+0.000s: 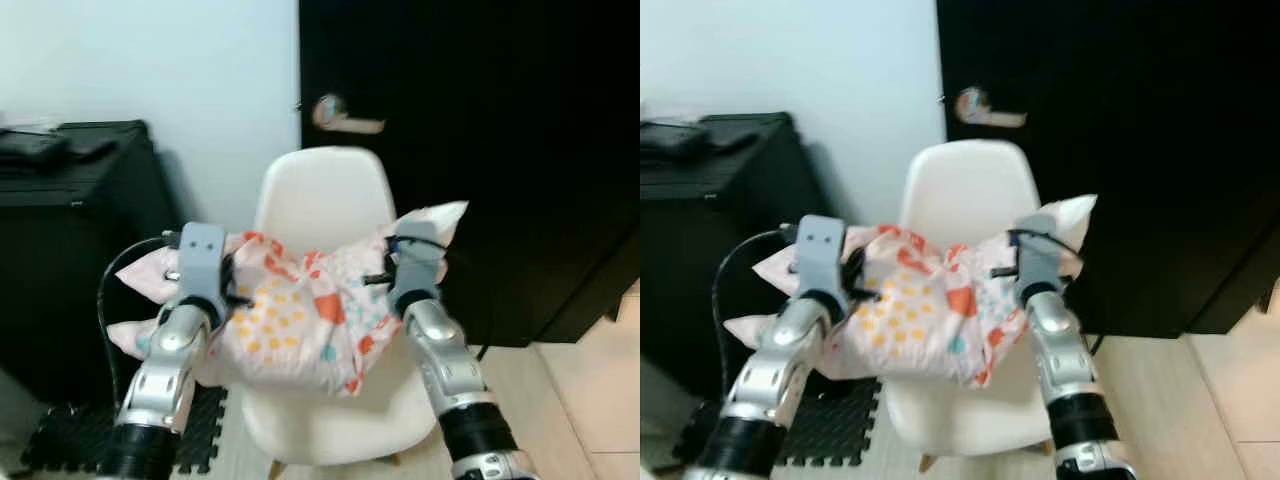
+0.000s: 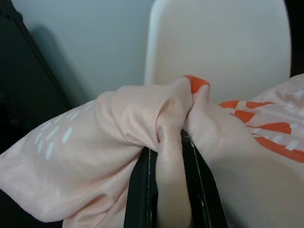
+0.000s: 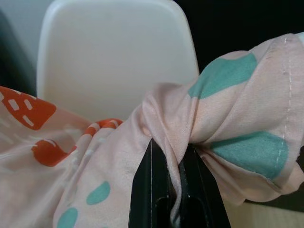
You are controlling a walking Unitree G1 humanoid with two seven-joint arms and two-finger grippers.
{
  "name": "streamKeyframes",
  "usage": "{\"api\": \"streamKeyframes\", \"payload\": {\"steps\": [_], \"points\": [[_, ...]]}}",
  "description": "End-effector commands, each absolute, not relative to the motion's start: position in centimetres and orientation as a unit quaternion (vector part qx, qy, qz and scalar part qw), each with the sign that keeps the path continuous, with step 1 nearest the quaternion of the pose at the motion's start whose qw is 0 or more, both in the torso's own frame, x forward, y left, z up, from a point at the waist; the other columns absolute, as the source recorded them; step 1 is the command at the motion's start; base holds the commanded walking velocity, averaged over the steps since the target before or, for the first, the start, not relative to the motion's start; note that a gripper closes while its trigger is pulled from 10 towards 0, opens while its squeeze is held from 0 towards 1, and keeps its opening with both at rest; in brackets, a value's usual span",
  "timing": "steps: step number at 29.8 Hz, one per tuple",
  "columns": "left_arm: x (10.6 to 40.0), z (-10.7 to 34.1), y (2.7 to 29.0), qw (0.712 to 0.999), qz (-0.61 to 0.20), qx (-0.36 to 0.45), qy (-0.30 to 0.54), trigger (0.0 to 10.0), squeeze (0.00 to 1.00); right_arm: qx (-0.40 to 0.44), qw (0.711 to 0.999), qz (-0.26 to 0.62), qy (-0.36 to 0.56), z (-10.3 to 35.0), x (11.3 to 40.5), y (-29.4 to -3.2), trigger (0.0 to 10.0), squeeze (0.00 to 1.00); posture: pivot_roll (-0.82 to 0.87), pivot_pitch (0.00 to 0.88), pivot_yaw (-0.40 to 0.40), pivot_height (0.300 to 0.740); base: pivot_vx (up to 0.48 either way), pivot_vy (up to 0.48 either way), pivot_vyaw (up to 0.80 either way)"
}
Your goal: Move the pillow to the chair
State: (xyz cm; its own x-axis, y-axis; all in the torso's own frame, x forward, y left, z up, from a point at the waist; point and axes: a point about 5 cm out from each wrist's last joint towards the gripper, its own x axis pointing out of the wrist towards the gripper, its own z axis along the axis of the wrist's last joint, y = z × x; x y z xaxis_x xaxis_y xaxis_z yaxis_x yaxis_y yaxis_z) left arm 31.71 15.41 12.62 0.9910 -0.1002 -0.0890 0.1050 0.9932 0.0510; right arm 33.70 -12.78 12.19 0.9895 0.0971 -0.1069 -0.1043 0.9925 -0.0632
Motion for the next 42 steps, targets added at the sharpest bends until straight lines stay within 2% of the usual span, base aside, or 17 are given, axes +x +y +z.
{"api": "streamKeyframes", "payload": {"steps": [1, 5, 24, 28, 42], "points": [[31.79, 13.29, 15.11, 0.998, -0.057, 0.015, 0.027, 10.0, 0.0, -0.034, 0.997, 0.067, 0.026, 13.19, 33.8, -12.04, 10.0, 0.0, 0.03, 0.03, 0.031, 0.71, 0.0, 0.0, 0.0], [31.84, 13.64, 15.2, 0.998, -0.053, -0.023, 0.02, 10.0, 0.0, -0.035, 0.997, 0.068, 0.026, 13.22, 33.85, -12.04, 10.0, 0.0, 0.03, 0.031, 0.029, 0.71, 0.0, 0.464, 0.0], [31.84, 13.67, 15.22, 0.998, -0.056, -0.007, 0.018, 10.0, 0.0, -0.032, 0.997, 0.07, 0.027, 13.19, 33.88, -11.81, 10.0, 0.0, 0.03, 0.032, 0.035, 0.71, 0.0, 0.0, 0.0], [31.86, 13.69, 15.23, 0.998, -0.057, -0.007, 0.02, 10.0, 0.0, -0.031, 0.997, 0.07, 0.028, 13.15, 33.84, -11.81, 10.0, 0.0, 0.03, 0.031, 0.036, 0.71, 0.0, 0.48, 0.0], [31.92, 13.64, 15.53, 0.998, -0.053, 0.006, 0.023, 10.0, 0.0, -0.028, 0.996, 0.076, 0.033, 12.94, 33.78, -11.53, 10.0, 0.0, 0.04, 0.031, 0.04, 0.71, 0.0, 0.0, 0.0]]}}
